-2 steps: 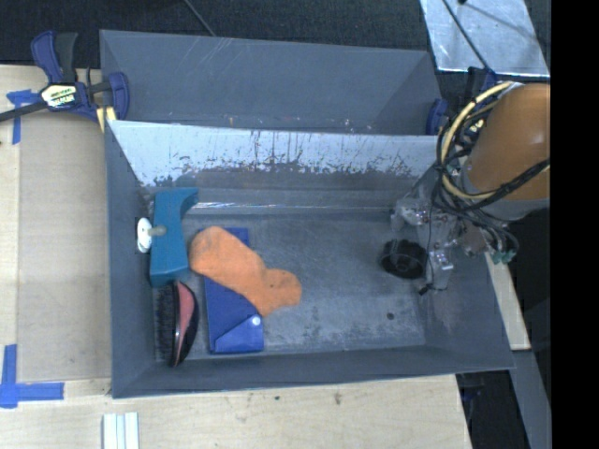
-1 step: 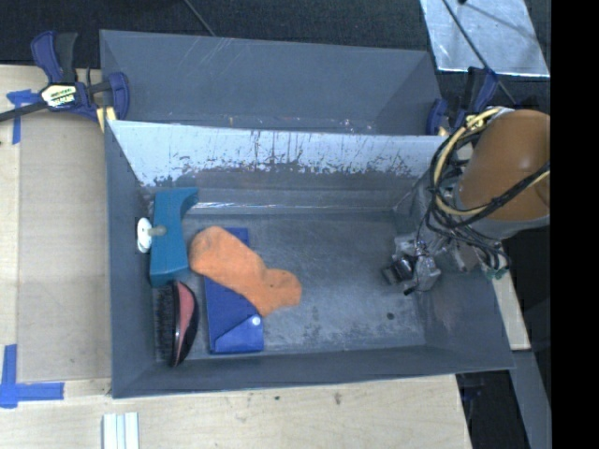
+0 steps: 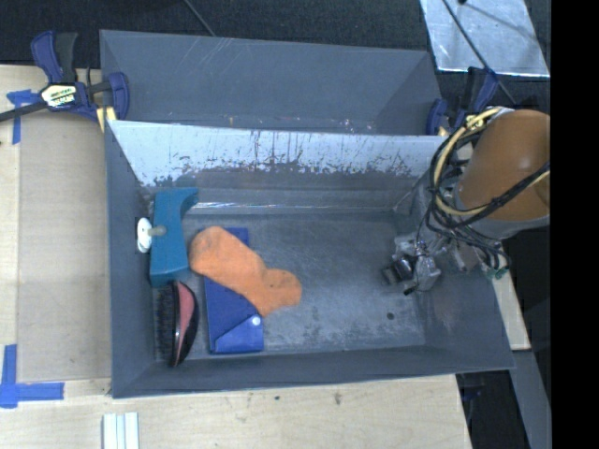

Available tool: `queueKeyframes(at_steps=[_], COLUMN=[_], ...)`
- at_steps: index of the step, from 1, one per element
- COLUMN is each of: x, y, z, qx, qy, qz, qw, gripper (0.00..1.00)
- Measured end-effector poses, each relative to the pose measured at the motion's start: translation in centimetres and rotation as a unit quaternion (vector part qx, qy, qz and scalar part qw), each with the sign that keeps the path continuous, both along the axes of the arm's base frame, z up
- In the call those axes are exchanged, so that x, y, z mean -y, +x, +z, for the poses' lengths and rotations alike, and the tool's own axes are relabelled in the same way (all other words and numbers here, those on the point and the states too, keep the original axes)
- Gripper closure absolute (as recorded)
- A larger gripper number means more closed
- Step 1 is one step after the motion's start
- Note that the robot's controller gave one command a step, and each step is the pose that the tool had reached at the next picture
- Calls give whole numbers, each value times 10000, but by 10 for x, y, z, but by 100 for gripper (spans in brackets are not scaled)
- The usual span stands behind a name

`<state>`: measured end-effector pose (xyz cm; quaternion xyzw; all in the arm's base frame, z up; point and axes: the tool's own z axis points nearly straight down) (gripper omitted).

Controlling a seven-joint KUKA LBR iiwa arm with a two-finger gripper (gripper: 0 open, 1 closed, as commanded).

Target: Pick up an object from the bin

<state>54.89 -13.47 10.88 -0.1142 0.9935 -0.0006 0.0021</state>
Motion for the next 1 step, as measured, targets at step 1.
queueKeyframes(at_steps=[1], x=[-20], y=[7], z=[197], qx=[27], qy=[-5], qz=[-101], qw=[9999], gripper=[100])
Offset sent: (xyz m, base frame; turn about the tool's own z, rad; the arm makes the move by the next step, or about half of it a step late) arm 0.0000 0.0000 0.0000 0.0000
